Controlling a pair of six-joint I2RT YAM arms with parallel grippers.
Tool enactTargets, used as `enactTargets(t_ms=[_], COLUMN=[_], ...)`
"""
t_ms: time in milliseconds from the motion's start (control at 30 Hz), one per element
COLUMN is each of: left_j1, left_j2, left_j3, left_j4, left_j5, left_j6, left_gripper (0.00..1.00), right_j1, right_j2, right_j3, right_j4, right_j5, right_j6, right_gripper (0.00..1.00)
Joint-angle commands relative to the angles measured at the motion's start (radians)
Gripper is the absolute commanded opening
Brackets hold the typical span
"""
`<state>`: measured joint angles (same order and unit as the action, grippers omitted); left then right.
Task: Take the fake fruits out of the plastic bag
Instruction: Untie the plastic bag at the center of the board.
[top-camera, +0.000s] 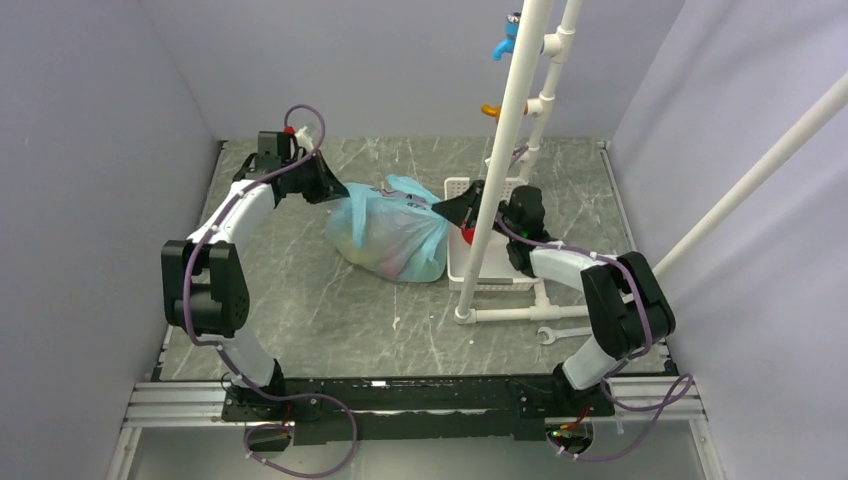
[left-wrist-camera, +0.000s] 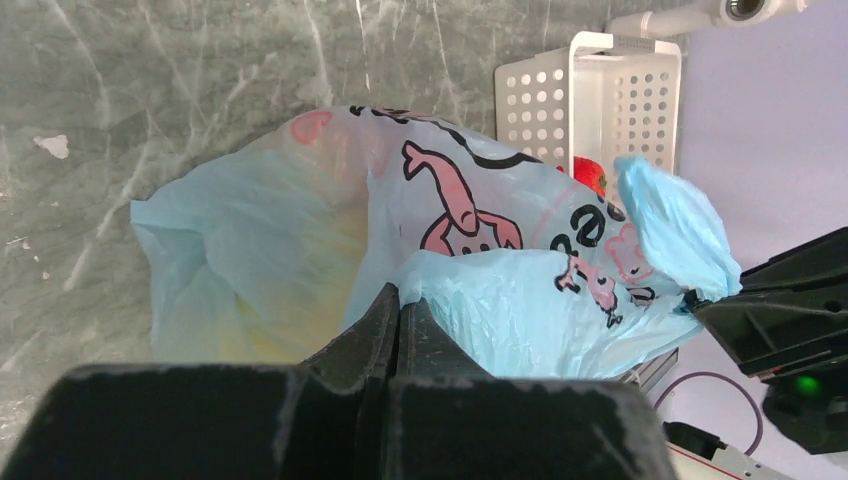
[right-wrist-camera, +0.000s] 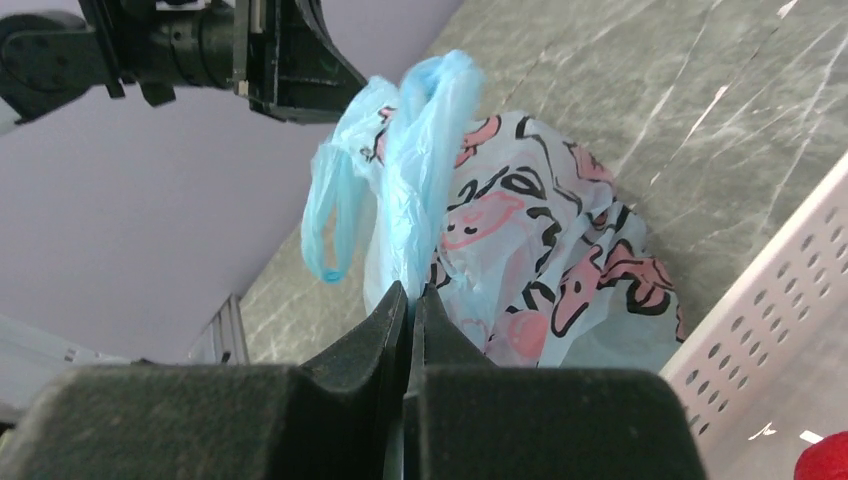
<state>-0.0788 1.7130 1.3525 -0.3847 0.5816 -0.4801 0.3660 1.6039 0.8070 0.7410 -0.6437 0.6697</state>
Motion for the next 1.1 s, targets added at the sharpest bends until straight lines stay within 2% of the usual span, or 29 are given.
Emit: enactTargets(t_ms=[0,133,200,233,300,367,433,500,533,600,767,1000,1067], left_j1=[0.013,0.014,0.013,0.014,0.014,0.013,0.013,0.013,0.012,0.012,0.002,-0.014,-0.015], left_j2=[-0.046,-0.043,-0.037,-0.035,-0.031,-0.025,-0.018,-0.015,-0.014,-0.009,-0.009,0.0,-0.002], left_j3=[-0.002,-0.003,0.0,0.001,0.0,0.007,0.01,0.009,0.01,0.017,0.024,0.05,0.05], left_j4=[0.051,0.062,0.06,0.059,0.057,0.055,0.064,0.068,0.071,0.063,0.042,0.011,0.011], left_j5=[-0.001,0.016,0.026,0.029,0.039,0.052,0.075,0.086,0.089,0.095,0.063,0.052,0.048], left_j6=[-0.016,-0.018,-0.013,-0.011,-0.009,-0.008,-0.015,-0.02,-0.02,-0.015,0.016,0.042,0.044], left_gripper=[0.0,0.0,0.0,0.0,0.0,0.0,0.0,0.0,0.0,0.0,0.0,0.0,0.0], right_j1=[0.004,0.019,0.019,0.019,0.02,0.021,0.02,0.018,0.018,0.019,0.023,0.098,0.116], right_j2=[-0.004,0.112,0.126,0.106,0.068,0.047,0.066,0.104,0.133,0.198,0.341,0.498,0.537], right_j3=[-0.11,-0.091,-0.062,-0.046,0.034,0.165,0.354,0.49,0.556,0.678,0.899,1.228,1.306], right_j4=[0.443,0.527,0.468,0.387,0.089,-0.293,-0.719,-0.964,-1.087,-1.189,-1.289,-1.505,-1.563], right_j5=[0.155,0.107,0.052,0.032,-0.003,-0.008,0.073,0.096,0.082,0.055,0.016,0.14,0.201], right_j6=[0.132,0.181,0.178,0.147,0.033,-0.146,-0.35,-0.467,-0.524,-0.586,-0.559,-0.615,-0.628], right_gripper=[0.0,0.04,0.09,0.15,0.22,0.3,0.37,0.6,0.67,0.76,0.83,0.85,0.83])
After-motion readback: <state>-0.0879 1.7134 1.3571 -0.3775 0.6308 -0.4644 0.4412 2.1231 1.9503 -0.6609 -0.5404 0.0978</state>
